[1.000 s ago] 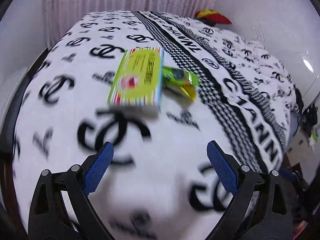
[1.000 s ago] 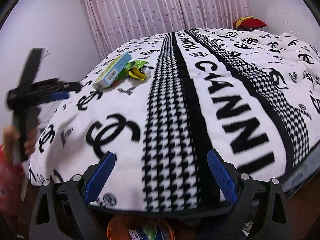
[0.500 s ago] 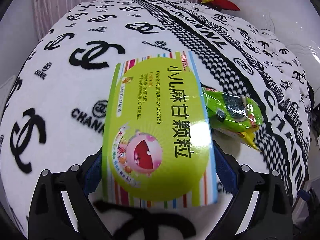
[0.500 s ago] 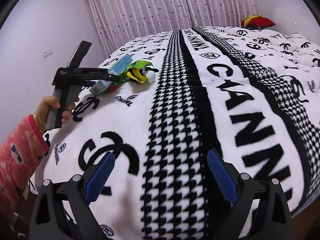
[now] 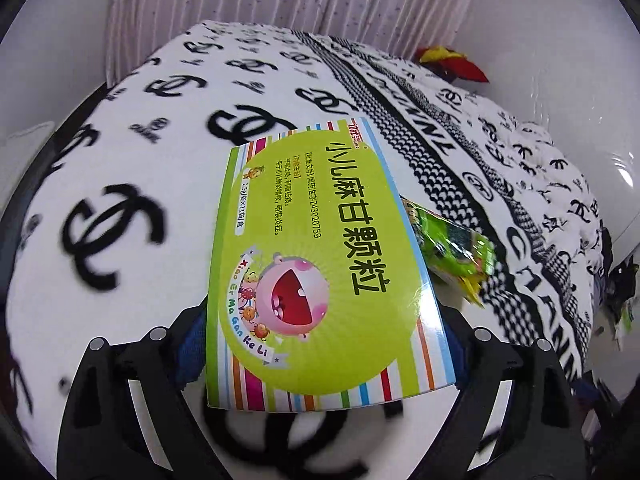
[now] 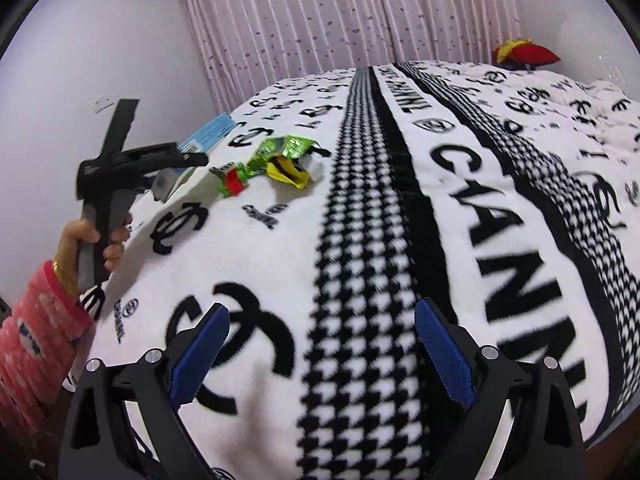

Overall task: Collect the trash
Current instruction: 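Hold the medicine box in the left tool while the right tool grasps the green snack bag, then drop the medicine box and snack bag into the orange bin with both tools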

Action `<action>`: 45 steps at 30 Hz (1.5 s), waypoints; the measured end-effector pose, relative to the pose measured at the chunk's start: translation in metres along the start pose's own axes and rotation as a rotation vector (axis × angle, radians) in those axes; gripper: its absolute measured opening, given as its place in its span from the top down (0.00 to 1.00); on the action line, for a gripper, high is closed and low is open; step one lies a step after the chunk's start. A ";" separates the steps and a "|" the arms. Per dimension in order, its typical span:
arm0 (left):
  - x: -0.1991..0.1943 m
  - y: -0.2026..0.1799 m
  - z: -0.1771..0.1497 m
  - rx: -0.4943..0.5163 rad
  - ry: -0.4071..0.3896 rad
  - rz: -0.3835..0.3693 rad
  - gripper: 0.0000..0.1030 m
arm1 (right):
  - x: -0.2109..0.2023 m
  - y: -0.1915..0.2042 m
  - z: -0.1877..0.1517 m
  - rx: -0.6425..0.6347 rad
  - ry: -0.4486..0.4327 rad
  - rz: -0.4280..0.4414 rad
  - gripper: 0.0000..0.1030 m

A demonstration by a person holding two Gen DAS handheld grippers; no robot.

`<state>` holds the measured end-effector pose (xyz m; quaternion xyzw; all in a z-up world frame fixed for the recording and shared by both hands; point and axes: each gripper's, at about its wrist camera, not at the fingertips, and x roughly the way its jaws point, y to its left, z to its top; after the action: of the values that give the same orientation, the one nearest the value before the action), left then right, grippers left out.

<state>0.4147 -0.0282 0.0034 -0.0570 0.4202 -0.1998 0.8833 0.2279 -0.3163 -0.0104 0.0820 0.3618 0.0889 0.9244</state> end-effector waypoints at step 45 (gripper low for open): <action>-0.140 -0.032 -0.130 0.001 -0.043 -0.091 0.16 | 0.054 0.074 0.151 -0.193 0.197 0.188 0.81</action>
<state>0.2260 0.0071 0.0300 -0.0797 0.3982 -0.2387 0.8821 0.3626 -0.2460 0.0799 0.0172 0.4314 0.2171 0.8755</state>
